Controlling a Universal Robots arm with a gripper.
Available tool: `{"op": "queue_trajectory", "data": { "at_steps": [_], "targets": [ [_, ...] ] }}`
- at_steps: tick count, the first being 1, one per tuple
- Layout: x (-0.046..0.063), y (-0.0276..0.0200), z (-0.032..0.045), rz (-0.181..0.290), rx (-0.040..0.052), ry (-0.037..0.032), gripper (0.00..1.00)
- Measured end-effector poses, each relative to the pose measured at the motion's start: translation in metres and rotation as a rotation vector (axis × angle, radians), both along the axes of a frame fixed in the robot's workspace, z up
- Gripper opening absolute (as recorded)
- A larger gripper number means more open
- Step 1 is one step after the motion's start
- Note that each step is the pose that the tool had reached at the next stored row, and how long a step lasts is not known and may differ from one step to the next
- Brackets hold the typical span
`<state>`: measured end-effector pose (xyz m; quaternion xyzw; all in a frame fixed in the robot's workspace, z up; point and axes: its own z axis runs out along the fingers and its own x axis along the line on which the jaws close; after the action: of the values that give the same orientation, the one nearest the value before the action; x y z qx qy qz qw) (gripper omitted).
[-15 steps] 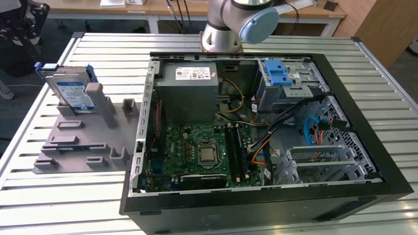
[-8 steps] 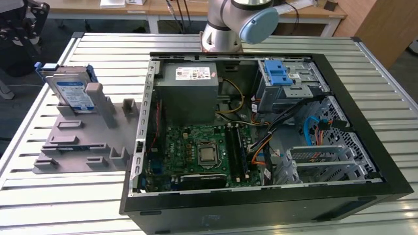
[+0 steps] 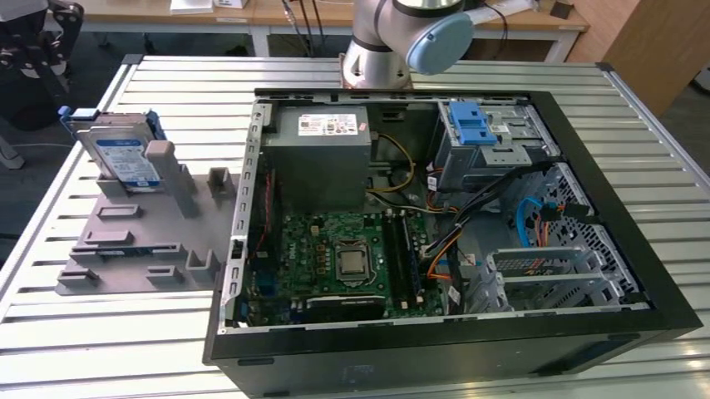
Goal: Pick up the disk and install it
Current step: 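Pick up the disk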
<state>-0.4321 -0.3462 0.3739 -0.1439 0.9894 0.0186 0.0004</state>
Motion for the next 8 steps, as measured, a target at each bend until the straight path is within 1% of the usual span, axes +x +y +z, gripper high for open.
{"op": "queue_trajectory", "data": {
  "at_steps": [8],
  "targets": [
    [0.0000, 0.0000, -0.0001, 0.090, 0.0000, 0.0000, 0.11]
  ]
}}
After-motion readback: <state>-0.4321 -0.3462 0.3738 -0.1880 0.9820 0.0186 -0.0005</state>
